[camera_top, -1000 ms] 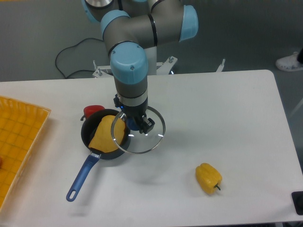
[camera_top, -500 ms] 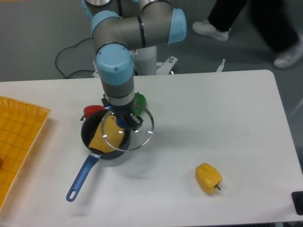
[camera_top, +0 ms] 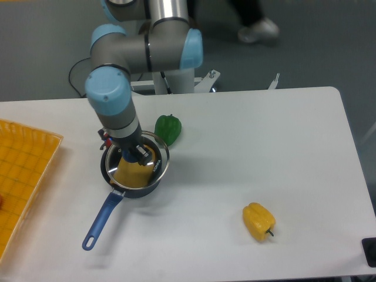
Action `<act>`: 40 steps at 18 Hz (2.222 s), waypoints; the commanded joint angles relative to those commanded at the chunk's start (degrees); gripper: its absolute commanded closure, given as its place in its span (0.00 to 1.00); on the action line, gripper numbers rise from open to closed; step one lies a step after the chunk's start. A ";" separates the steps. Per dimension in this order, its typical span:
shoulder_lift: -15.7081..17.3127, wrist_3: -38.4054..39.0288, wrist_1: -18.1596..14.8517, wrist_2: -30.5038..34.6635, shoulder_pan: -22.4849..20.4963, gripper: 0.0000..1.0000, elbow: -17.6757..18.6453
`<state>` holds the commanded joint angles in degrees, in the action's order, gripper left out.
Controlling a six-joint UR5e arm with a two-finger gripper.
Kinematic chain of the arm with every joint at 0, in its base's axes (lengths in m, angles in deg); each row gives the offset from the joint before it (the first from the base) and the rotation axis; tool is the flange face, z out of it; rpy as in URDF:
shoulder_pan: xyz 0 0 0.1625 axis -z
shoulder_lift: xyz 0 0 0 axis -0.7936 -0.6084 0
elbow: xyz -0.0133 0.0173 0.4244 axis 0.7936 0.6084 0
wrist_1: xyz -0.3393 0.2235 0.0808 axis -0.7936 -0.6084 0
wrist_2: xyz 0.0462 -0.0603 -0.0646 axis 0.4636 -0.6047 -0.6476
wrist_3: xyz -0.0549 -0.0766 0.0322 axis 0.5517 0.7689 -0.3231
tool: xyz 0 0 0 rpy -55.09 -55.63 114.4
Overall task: Close the pot lid
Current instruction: 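Move the held glass lid over the saucepan and lower it onto the rim, then press the glass lid down onto the saucepan rim with the gripper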
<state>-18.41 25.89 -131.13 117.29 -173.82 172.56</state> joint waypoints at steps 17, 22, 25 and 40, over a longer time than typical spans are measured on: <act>-0.53 0.62 0.26 0.00 0.88 0.55 0.79; -0.97 0.71 0.35 0.09 0.97 0.51 0.79; -0.97 0.62 0.26 0.09 0.97 0.51 0.79; -1.85 0.80 1.40 1.49 1.67 0.44 0.62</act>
<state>-20.25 26.68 -129.73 118.78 -172.15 173.17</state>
